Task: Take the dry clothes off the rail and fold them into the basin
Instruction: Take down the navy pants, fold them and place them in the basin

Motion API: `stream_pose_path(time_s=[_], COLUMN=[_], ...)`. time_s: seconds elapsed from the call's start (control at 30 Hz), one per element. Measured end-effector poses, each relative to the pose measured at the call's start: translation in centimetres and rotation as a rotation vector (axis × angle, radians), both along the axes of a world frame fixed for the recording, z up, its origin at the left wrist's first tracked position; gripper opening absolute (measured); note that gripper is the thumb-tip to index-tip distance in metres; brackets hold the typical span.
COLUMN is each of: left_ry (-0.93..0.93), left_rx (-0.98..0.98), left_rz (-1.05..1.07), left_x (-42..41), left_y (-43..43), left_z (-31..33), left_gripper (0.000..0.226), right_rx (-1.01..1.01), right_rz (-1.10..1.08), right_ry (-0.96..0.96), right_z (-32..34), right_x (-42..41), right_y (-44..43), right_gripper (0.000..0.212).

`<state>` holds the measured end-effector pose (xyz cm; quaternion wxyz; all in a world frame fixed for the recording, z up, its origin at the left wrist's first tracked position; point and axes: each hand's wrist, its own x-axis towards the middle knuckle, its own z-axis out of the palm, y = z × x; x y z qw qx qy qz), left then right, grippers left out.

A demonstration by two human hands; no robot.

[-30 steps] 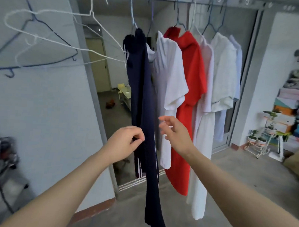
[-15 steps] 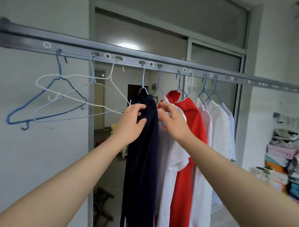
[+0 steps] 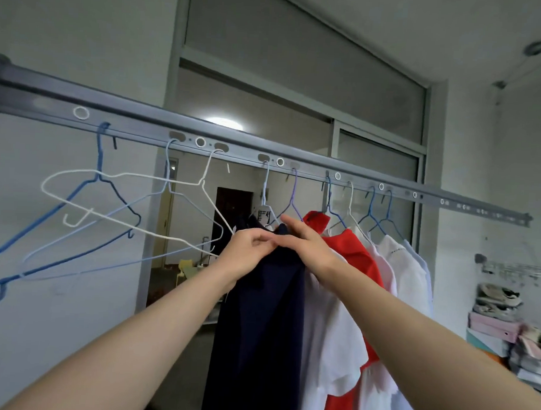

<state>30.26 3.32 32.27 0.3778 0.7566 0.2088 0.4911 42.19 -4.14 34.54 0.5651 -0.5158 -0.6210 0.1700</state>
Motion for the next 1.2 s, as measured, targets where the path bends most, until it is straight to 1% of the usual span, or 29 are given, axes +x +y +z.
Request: stream_pose_path(time_s=[0.07, 0.13, 0.2, 0.27, 0.3, 0.37, 0.4, 0.43, 0.47, 0.53, 0.6, 0.63, 0.7, 0.8, 0.83, 0.9, 0.97, 1.1, 1.13, 1.2], left_ry=[-0.021, -0.063, -0.107, -0.139, -0.148, -0.124, -0.099, -0.075, -0.055, -0.042, -0.061, -0.074, -0.103, -0.133, -0.141, -0.153, -0.169, -0.197, -0.209, -0.243], left_rx=[-0.063, -0.126, -0.17, -0.19, -0.189, -0.188, -0.201, -0.23, -0.273, -0.346, -0.383, -0.396, -0.422, -0.437, -0.439, -0.441, -0.444, -0.493, -0.5, -0.529], left_rz=[-0.019, -0.015, 0.015, 0.027, 0.031, 0.068, 0.092, 0.099, 0.083, 0.015, 0.0, 0.007, 0.025, 0.055, 0.061, 0.066, 0.071, -0.027, -0.065, -0.134], left_x=[0.3, 0.6, 1.2, 2.0, 2.5, 3.5, 3.8, 4.2, 4.5, 5.3, 5.9, 6.2, 6.8, 7.6, 7.9, 8.5, 9.2, 10.0, 10.1, 10.1], left_y=[0.5, 0.5, 0.7, 0.6, 0.6, 0.4, 0.2, 0.1, 0.1, 0.3, 0.5, 0.6, 0.6, 0.5, 0.6, 0.6, 0.7, -0.2, -0.7, -2.0], left_z=[0.1, 0.6, 1.2, 1.9, 2.3, 3.0, 3.4, 3.7, 3.9, 4.0, 3.7, 3.6, 3.4, 3.5, 3.6, 3.6, 3.8, 4.6, 4.9, 5.8], left_gripper=[0.024, 0.028, 0.028, 0.03, 0.031, 0.028, 0.027, 0.028, 0.03, 0.033, 0.032, 0.031, 0.029, 0.025, 0.025, 0.024, 0.024, 0.027, 0.029, 0.03], right_rx=[-0.023, -0.03, -0.043, -0.054, -0.048, -0.019, -0.006, 0.011, 0.026, 0.05, 0.06, 0.049, 0.065, 0.172, 0.188, 0.178, 0.156, 0.153, 0.142, 0.13], right_rz=[0.005, -0.005, -0.012, -0.023, -0.041, -0.094, -0.12, -0.142, -0.161, -0.214, -0.292, -0.335, -0.385, -0.339, -0.327, -0.316, -0.341, -0.371, -0.364, -0.341], right_ry=[-0.007, -0.031, -0.037, -0.051, -0.073, -0.17, -0.232, -0.289, -0.336, -0.44, -0.576, -0.606, -0.599, -0.586, -0.579, -0.546, -0.528, -0.364, -0.308, -0.217], right_z=[0.1, 0.2, 0.3, 0.3, 0.3, 0.3, 0.3, 0.2, 0.1, -0.2, -1.0, -1.6, -2.8, -4.1, -4.5, -5.6, -7.0, -9.0, -9.3, -9.8], right_x=[0.4, 0.9, 1.2, 1.4, 1.4, 1.5, 1.4, 1.4, 1.4, 2.2, 3.1, 3.5, 4.1, 4.9, 5.2, 5.7, 5.9, 6.0, 5.9, 5.1], right_y=[0.3, 0.5, 0.4, 0.2, 0.1, -0.1, -0.3, -0.6, -0.9, -1.4, -2.3, -2.9, -4.0, -5.5, -5.9, -6.9, -7.8, -8.1, -8.0, -7.5], right_gripper=[0.056, 0.049, 0.038, 0.019, 0.016, 0.036, 0.042, 0.041, 0.035, 0.027, 0.027, 0.027, 0.026, 0.035, 0.034, 0.025, 0.022, 0.015, 0.016, 0.024])
